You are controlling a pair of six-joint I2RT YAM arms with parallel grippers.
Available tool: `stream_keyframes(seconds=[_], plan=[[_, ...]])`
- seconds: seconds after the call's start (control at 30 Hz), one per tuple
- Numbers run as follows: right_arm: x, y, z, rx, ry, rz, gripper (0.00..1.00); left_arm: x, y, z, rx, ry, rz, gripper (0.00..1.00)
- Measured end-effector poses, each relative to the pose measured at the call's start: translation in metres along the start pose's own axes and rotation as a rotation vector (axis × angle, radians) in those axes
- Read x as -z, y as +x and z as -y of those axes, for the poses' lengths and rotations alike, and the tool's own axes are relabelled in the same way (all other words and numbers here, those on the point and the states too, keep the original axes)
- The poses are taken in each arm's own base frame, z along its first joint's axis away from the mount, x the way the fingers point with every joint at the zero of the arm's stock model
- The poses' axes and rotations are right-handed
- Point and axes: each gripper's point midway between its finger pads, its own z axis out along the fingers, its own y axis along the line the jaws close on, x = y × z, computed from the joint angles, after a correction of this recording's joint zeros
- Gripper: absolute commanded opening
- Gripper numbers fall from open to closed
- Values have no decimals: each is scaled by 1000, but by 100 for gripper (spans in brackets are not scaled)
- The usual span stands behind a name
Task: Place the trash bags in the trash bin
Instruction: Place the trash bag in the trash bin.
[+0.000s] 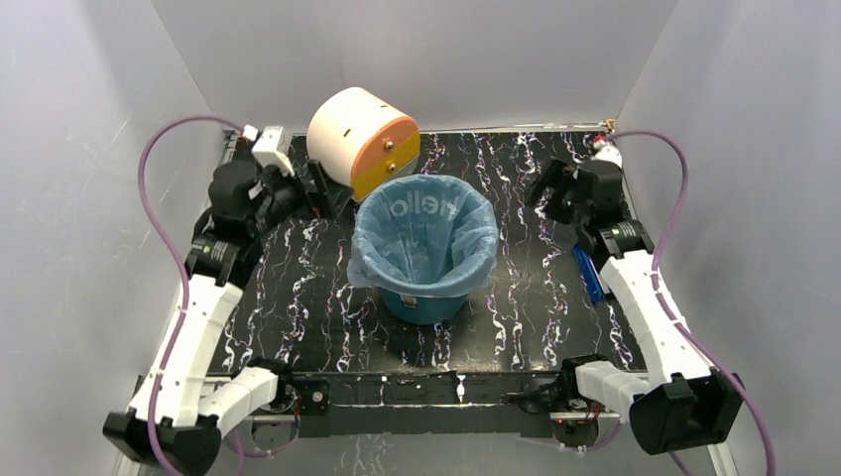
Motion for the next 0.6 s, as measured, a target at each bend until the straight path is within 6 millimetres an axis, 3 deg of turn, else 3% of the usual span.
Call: stream_keyframes(seconds=[0.07,0.17,0.23,0.27,0.33,0.43,0.6], plan=[[-2,24,15,-88,-6,-61,99,-8,-12,21,-28,85,-19,92],[-2,58,17,-167,-59,-138,99,-26,-13,66,-96,215,-76,93],[-3,84,17,-200,-94,-189,99,-38,5,109,-167,315,-149,93],[-2,108,20,-224,-108,-247,99,-44,17,128,-203,355,-188,93],[-1,125,21,-244,-121,-294,99,-51,47,154,-271,410,-272,93],[3,148,19,-278,-158,-354,99,-62,85,161,-333,410,-385,93],[8,152,5,-313,-239,-389,99,-77,137,148,-418,349,-546,94]])
